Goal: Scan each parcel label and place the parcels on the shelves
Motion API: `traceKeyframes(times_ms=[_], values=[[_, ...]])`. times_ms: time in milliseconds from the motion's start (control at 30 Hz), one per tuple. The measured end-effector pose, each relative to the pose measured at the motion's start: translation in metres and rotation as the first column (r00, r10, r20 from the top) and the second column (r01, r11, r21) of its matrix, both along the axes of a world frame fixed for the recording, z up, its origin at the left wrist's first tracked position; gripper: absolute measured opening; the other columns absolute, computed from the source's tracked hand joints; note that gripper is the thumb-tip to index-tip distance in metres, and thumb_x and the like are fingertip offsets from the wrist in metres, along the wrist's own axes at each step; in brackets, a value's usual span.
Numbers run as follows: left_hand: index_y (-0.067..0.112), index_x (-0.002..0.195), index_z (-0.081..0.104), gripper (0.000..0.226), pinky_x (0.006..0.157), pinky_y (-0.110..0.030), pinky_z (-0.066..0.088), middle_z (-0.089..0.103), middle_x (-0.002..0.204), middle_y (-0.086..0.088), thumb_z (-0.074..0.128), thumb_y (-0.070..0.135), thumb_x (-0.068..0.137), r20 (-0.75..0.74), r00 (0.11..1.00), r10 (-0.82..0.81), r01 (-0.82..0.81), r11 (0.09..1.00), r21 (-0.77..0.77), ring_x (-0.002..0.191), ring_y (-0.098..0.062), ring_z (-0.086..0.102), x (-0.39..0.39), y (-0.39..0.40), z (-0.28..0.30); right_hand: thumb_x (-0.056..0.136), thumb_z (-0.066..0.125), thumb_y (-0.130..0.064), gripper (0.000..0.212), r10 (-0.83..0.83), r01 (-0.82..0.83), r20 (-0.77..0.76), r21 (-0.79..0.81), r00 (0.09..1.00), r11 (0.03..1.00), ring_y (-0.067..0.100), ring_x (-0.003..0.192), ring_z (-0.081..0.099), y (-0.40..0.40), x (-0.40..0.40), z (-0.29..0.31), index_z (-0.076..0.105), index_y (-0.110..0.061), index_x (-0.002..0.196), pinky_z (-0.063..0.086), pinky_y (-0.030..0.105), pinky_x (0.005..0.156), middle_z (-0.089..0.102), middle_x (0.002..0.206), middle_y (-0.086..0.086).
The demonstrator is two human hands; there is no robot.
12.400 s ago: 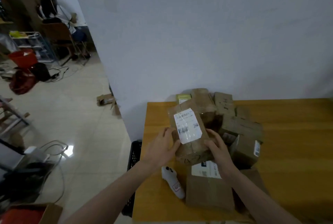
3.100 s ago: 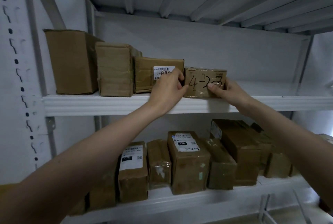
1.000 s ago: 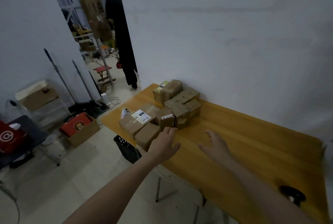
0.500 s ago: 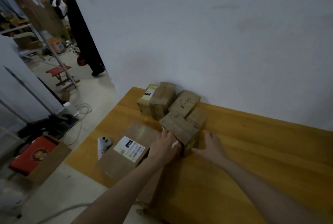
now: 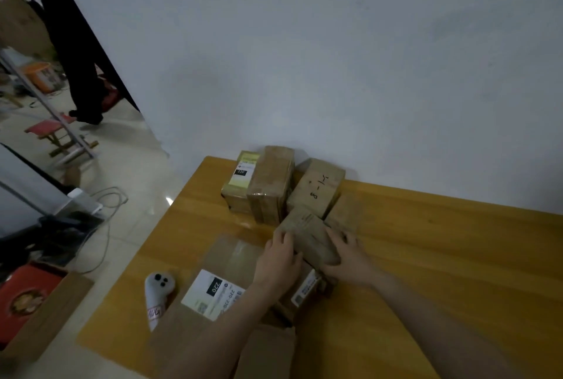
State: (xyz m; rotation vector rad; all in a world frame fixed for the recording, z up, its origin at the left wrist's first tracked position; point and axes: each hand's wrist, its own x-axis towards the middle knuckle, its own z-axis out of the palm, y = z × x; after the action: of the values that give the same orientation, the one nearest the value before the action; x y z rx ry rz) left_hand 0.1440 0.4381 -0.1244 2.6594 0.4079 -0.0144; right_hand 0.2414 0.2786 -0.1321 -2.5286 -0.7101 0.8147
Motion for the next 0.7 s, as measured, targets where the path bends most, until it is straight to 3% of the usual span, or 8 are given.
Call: traceKeyframes(times_ms=[233, 467, 633, 700], values=[[0.015, 0.138, 0.038, 0.042, 0.092, -0.028, 0.047, 0.038, 0.142, -0.004, 0.042, 0.034, 0.1, 0.012, 1.0, 0.0, -0.001, 0.999, 0.047, 0.121, -0.019, 0.047, -0.009, 0.009, 0.01, 0.071, 0.074, -0.048, 0.118, 0.066, -0.062, 0.045, -0.082, 0.997, 0.995, 0.035, 0.144, 0.004, -0.004, -0.006, 0.001, -0.01, -0.031, 0.152, 0.028, 0.047, 0.113, -0.006, 0.157, 0.008], [0.016, 0.143, 0.033, 0.044, 0.083, -0.023, 0.044, 0.031, 0.149, -0.001, 0.036, 0.036, 0.103, -0.006, 0.998, 0.057, -0.056, 0.994, 0.091, 0.12, -0.018, 0.049, -0.059, 0.032, 0.023, 0.07, 0.076, -0.046, 0.109, -0.12, 0.104, 0.09, 0.168, 0.989, 0.98, 0.028, 0.134, 0.023, -0.017, -0.023, 0.007, 0.007, -0.027, 0.151, 0.04, 0.041, 0.107, 0.013, 0.147, 0.006], [0.017, 0.142, 0.035, 0.044, 0.055, -0.014, 0.037, 0.033, 0.148, 0.0, 0.039, 0.037, 0.102, -0.021, 0.99, 0.137, -0.133, 0.983, 0.127, 0.096, -0.014, 0.062, -0.099, 0.034, 0.033, 0.072, 0.079, -0.042, 0.103, -0.252, 0.203, 0.116, 0.325, 0.961, 0.924, 0.027, 0.127, 0.035, -0.034, -0.04, 0.034, 0.015, -0.024, 0.151, 0.045, 0.037, 0.1, 0.023, 0.14, 0.008], [0.017, 0.141, 0.036, 0.045, 0.061, -0.017, 0.041, 0.034, 0.147, 0.001, 0.039, 0.038, 0.102, 0.002, 0.988, 0.155, -0.154, 0.975, 0.157, 0.097, -0.013, 0.061, -0.113, 0.028, 0.045, 0.07, 0.08, -0.041, 0.103, -0.298, 0.215, 0.178, 0.377, 0.938, 0.901, 0.027, 0.124, 0.035, -0.046, -0.049, 0.05, 0.017, -0.025, 0.151, 0.045, 0.038, 0.097, 0.027, 0.137, 0.009]])
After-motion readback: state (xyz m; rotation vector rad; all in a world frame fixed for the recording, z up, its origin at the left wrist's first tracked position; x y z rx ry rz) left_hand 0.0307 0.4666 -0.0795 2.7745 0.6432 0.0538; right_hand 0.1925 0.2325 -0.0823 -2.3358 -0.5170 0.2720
